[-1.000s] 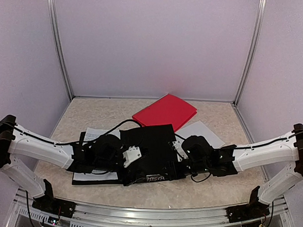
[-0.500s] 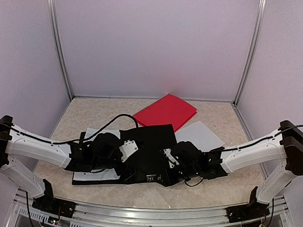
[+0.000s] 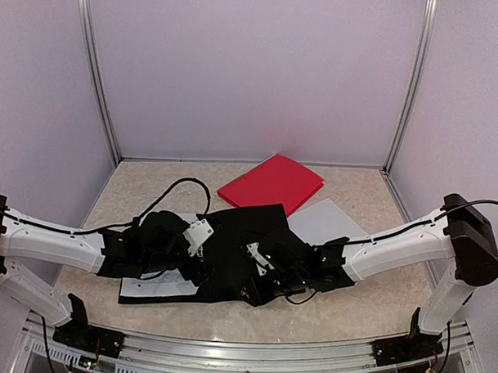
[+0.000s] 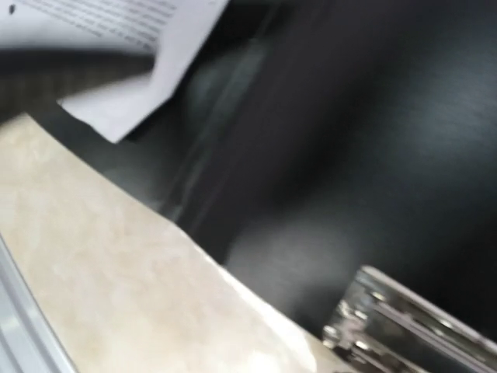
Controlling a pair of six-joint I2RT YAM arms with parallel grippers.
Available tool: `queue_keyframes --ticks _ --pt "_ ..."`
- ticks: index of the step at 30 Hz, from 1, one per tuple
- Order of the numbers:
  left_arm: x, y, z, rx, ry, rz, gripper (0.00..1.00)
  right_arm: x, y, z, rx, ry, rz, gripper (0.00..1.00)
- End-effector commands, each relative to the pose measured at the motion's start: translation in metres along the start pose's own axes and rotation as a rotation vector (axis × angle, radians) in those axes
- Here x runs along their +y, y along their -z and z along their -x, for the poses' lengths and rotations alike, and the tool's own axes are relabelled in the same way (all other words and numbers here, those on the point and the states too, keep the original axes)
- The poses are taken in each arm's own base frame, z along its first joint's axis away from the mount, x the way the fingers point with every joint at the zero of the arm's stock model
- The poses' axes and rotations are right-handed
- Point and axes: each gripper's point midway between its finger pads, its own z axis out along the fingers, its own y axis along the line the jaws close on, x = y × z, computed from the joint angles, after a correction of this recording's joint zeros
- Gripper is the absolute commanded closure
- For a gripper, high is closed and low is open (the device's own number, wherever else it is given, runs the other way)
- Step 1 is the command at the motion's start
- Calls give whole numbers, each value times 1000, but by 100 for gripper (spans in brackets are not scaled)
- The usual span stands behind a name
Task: Put the files into the folder
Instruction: Open the spring clip on the folder at the center of the board.
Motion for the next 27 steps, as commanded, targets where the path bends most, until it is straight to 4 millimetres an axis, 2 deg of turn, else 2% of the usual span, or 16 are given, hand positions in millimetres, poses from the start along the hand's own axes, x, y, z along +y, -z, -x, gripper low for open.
queue_keyframes --ticks 1,5,9,12,17,18,20,23,27 --pt "26 10 -7 11 106 66 1 13 -16 -10 55 43 7 56" --pt "44 21 -7 -2 178 115 1 21 -31 -12 83 69 17 53" --pt "60 29 -6 -13 259 151 1 35 -30 0 68 107 34 43" --pt "63 31 -6 -1 273 155 1 31 -15 13 27 116 -11 36" --pt "66 30 3 16 374 154 1 21 33 45 -90 99 -102 33" --pt "65 29 5 23 383 142 1 11 43 51 -110 69 -133 33" --pt "63 25 8 37 376 121 1 -23 62 59 -147 -17 -215 32" --pt "60 17 13 50 382 101 1 -91 94 73 -230 -148 -332 32" --pt "52 10 18 69 390 53 1 -178 124 73 -279 -287 -505 30"
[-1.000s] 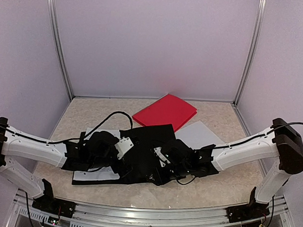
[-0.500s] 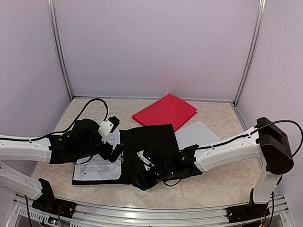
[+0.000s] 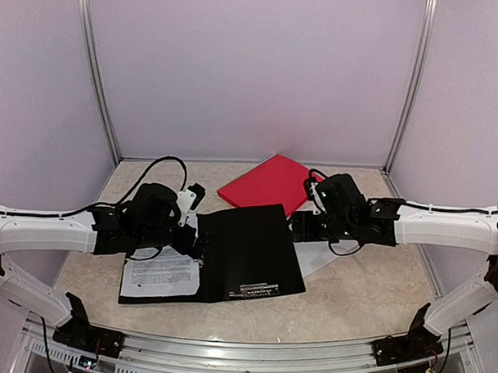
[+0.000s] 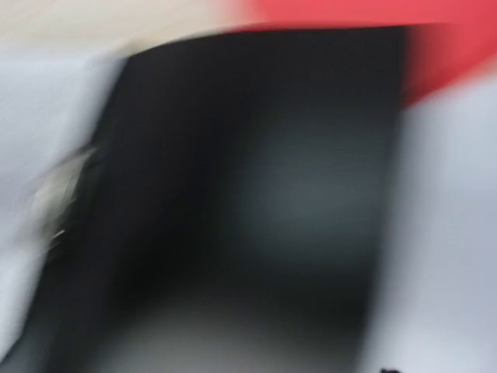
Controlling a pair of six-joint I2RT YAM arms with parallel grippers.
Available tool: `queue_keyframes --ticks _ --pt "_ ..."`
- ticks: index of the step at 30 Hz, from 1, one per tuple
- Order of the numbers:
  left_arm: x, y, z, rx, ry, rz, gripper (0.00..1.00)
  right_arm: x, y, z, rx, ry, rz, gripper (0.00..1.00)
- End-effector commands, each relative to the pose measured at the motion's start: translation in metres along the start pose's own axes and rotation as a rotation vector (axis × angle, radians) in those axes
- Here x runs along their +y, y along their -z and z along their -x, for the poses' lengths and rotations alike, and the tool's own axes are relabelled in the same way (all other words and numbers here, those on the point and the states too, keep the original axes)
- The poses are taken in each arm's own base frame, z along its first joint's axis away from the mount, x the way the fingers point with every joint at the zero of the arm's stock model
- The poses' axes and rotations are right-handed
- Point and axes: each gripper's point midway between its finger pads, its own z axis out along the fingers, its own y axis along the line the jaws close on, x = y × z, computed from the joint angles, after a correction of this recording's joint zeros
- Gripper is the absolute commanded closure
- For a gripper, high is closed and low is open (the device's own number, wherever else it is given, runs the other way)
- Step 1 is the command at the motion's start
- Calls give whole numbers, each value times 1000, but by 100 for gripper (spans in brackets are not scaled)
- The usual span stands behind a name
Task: Put the files into the folder
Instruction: Open the spring clip on the folder at the center of the board, then pick up the file from the center of the board.
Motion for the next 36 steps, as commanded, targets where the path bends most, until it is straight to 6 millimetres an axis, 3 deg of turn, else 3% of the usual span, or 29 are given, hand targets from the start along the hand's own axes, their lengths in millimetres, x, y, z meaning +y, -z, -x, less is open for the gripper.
queue_keyframes --ticks 1,6,14,21,25,32,36 --pt "-10 -7 -1 54 27 -51 1 -114 0 -5 9 -109 -311 29" --pt "-21 -13 -1 73 37 -100 1 -206 6 -4 15 -222 -531 25" --pt "-30 -16 -4 75 34 -142 1 -296 25 -12 72 -315 -771 25" --pt "-35 -21 -5 67 15 -156 1 -329 18 -27 132 -367 -785 26" --pt "-37 -23 -7 69 11 -171 1 -337 3 -37 168 -391 -743 27" --pt "-38 -27 -13 85 5 -166 1 -343 -19 -51 201 -421 -678 32" --pt "-36 -28 -13 85 2 -155 1 -335 -31 -57 201 -440 -603 39"
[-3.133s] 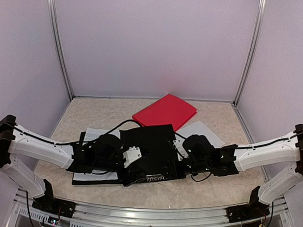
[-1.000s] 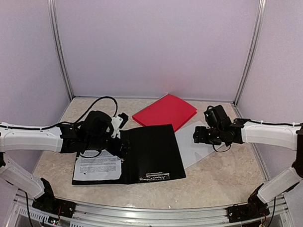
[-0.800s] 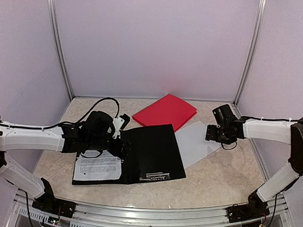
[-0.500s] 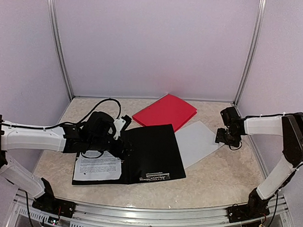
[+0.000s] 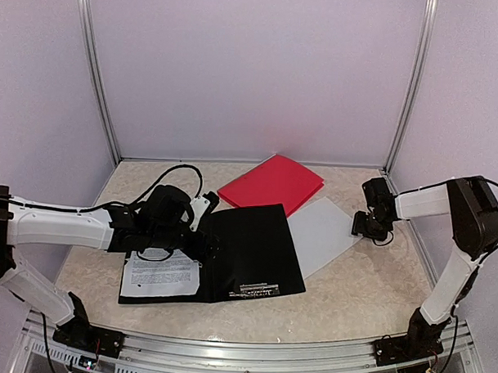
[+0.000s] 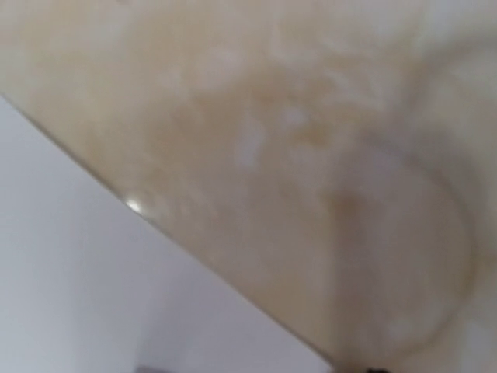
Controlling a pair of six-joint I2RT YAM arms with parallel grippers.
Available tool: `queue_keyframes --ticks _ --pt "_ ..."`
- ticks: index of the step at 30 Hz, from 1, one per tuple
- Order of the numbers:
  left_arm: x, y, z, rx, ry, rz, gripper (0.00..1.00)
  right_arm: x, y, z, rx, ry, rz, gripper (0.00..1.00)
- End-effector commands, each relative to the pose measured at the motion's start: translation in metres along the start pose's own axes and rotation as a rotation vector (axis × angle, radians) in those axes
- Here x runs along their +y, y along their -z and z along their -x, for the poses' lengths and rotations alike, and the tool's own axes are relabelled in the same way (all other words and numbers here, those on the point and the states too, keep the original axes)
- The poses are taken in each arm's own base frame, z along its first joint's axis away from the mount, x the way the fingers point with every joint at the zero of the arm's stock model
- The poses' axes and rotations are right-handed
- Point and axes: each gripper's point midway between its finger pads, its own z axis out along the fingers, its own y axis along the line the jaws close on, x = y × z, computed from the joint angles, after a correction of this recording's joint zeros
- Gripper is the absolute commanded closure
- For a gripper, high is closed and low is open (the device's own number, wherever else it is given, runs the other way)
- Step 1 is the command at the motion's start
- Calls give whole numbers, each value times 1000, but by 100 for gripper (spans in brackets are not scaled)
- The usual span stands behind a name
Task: Put the files into the folder
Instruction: Pick up the file from the center of the board.
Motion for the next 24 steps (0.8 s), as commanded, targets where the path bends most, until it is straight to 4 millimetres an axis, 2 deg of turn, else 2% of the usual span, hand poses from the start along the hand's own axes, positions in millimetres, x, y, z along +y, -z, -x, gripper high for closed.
queue_keyframes --ticks 1,5,20,24 --pt "-1 -4 -1 -2 -16 4 1 10 -18 -31 101 -8 95 40" --pt "0 -6 -2 4 -18 9 1 13 -21 -31 97 -21 111 51" --pt "7 -7 -5 12 -27 46 1 6 -22 -26 89 2 57 98" --pt "8 -8 -6 14 -32 56 1 5 -13 -11 55 18 37 100"
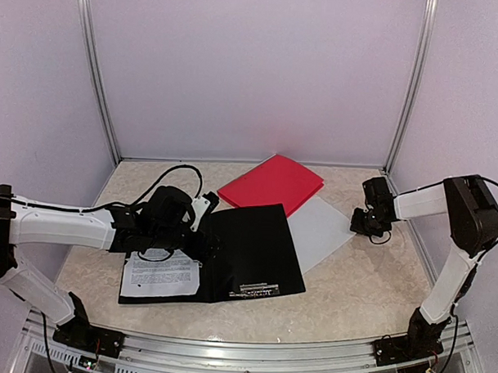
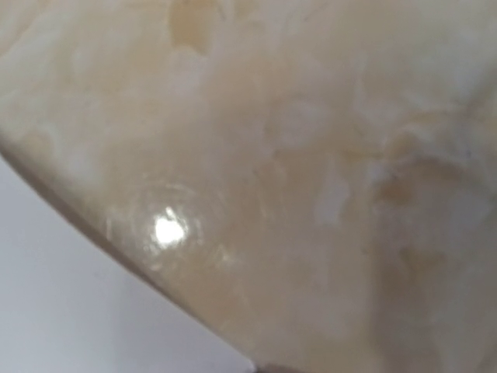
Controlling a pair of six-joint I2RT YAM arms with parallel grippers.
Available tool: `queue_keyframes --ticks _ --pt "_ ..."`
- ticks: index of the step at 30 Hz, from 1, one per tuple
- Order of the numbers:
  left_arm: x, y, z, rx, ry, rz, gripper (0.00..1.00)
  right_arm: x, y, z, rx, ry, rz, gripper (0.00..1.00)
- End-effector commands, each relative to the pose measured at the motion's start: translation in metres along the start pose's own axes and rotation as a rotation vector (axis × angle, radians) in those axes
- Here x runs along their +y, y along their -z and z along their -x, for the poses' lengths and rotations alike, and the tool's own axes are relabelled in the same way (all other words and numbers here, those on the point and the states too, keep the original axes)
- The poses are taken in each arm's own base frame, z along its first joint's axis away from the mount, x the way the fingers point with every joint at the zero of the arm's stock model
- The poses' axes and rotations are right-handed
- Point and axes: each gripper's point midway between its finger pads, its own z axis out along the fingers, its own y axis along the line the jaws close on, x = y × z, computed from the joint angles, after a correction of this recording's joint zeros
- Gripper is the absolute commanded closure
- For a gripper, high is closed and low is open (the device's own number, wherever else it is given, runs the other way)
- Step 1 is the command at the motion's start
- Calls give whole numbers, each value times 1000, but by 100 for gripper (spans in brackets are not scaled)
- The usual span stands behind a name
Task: Put the files into the folder
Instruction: Pick up the file from the center of the board.
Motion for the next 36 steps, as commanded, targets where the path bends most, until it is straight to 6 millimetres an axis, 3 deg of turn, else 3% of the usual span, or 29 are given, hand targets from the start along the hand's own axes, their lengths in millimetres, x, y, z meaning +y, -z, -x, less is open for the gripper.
queue_keyframes --ticks 1,13,19,24,29,36 --pt "2 -4 -4 10 -24 22 1 -16 0 -19 91 40 -73 100" --pt "5 -8 -4 24 -25 46 1 -9 66 46 -55 108 -90 100" --pt "6 -9 -2 29 -28 63 1 -7 108 69 -113 150 -86 100" --pt "8 -10 5 27 -31 81 1 1 155 92 -183 209 -73 100" --pt "7 -13 12 28 -49 90 1 24 200 110 -245 278 -48 100" --pt "11 -16 24 25 -59 137 1 96 243 124 -331 404 86 100"
